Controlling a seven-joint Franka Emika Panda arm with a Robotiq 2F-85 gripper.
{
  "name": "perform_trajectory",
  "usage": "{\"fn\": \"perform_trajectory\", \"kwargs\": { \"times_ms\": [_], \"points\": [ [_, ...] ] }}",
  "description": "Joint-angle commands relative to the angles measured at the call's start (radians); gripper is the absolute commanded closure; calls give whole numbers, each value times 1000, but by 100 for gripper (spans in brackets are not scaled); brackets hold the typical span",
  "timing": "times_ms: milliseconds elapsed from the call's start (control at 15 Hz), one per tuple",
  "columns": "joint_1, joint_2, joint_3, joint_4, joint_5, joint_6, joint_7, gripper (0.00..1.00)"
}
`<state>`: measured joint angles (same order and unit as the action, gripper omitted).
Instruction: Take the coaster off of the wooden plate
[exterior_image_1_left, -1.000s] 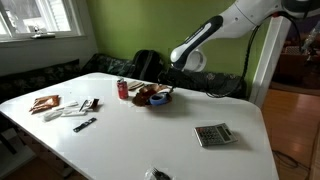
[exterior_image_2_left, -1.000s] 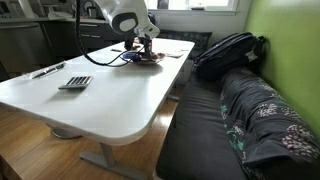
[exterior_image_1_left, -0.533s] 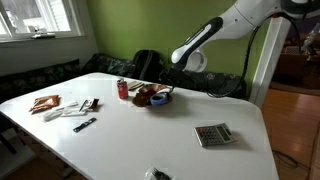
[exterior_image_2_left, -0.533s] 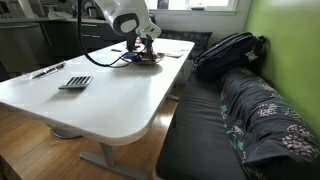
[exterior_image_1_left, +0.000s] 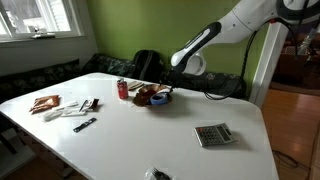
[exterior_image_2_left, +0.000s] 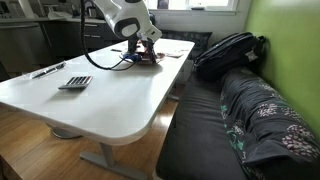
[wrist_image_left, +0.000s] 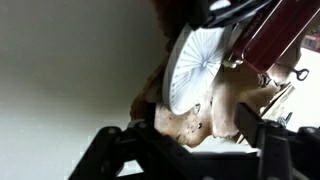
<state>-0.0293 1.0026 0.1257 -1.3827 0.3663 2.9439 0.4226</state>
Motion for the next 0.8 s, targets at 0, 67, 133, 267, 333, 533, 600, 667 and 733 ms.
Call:
{"fn": "perform_trajectory", "kwargs": {
  "times_ms": [0, 67, 133, 267, 333, 533, 600, 667, 733],
  "points": [
    [-13, 41, 26, 41, 25, 11, -37, 49],
    [-13, 45, 29, 47, 25, 10, -38, 59],
    [-15, 49, 32, 51, 25, 8, -40, 66],
    [-17, 54, 40, 57, 25, 7, -46, 82],
    [-22, 56, 48, 59, 27, 8, -53, 89],
    [-51, 54, 102, 65, 34, 14, -91, 99],
    [-67, 52, 129, 66, 36, 16, -116, 97],
    [-80, 48, 152, 65, 40, 20, -136, 99],
    [-91, 46, 173, 64, 44, 22, -155, 97]
  ]
}}
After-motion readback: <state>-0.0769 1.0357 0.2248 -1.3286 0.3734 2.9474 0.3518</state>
